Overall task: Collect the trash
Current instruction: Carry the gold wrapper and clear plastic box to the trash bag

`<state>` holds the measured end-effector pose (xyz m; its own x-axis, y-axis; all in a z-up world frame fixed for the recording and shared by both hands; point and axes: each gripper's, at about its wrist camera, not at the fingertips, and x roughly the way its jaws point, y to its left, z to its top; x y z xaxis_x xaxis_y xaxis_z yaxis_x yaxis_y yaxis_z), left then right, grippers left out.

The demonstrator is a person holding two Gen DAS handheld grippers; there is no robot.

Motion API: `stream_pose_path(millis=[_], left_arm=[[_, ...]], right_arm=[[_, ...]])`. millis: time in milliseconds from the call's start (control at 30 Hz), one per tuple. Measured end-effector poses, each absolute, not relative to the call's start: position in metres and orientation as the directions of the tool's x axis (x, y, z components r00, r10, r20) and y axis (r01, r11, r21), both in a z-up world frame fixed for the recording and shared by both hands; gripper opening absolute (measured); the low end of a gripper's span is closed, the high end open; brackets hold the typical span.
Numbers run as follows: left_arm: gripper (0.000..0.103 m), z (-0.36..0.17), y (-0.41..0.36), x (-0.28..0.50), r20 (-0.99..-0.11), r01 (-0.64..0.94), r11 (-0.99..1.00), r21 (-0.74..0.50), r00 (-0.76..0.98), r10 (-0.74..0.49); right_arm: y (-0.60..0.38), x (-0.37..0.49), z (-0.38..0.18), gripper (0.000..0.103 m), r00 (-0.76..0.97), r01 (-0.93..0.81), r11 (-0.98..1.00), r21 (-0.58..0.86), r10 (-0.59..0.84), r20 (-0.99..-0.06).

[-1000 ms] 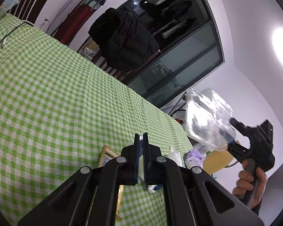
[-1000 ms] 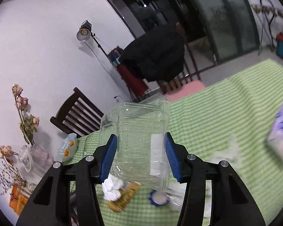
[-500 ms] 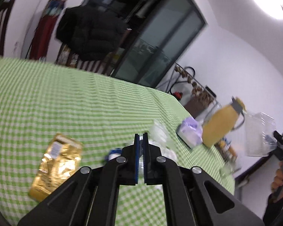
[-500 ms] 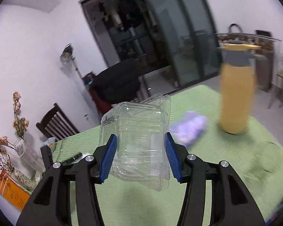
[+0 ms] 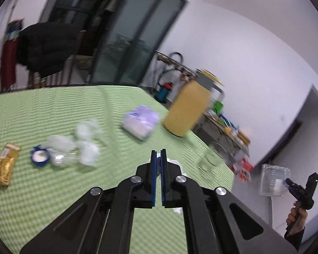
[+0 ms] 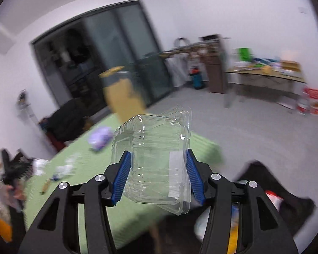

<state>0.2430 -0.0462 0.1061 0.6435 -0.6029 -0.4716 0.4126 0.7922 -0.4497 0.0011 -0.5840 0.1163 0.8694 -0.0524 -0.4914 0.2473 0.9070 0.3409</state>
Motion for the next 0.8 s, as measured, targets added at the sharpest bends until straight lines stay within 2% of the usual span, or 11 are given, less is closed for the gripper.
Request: stream_pose_path(millis=[200, 333, 500, 667, 800], left_arm=[[0.0, 0.124, -0.139, 0.204, -0.459, 0.532, 0.741, -0.41, 0.581, -0.672], [0.0, 0.104, -0.227, 0.173, -0.524, 0.615, 0.7, -0.363, 0.487, -0.699], [0.0, 0.072, -0.314, 0.143, -0.584, 0.696, 0.619, -0.364, 0.347, -0.734], [0.0, 0.032, -0.377, 0.123, -0.626, 0.722, 0.572, -0.39, 0.247, -0.739], [0.0, 0.006, -0.422, 0.105, -0.66, 0.741, 0.532, -0.41, 0.162, -0.734]], right_arm=[[-0.648, -0.059, 0.045, 0.052, 0.753, 0.508, 0.824, 0.25, -0.284, -0.594], [-0.685, -0.083, -0.01, 0.052, 0.669, 0.613, 0.757, 0.225, -0.345, -0.658], [-0.724, -0.113, -0.046, 0.052, 0.614, 0.676, 0.698, 0.236, -0.357, -0.704], [-0.735, -0.107, -0.066, 0.052, 0.501, 0.732, 0.678, 0.061, -0.477, -0.722], [-0.747, -0.104, -0.08, 0.052, 0.466, 0.747, 0.664, 0.018, -0.505, -0.727]])
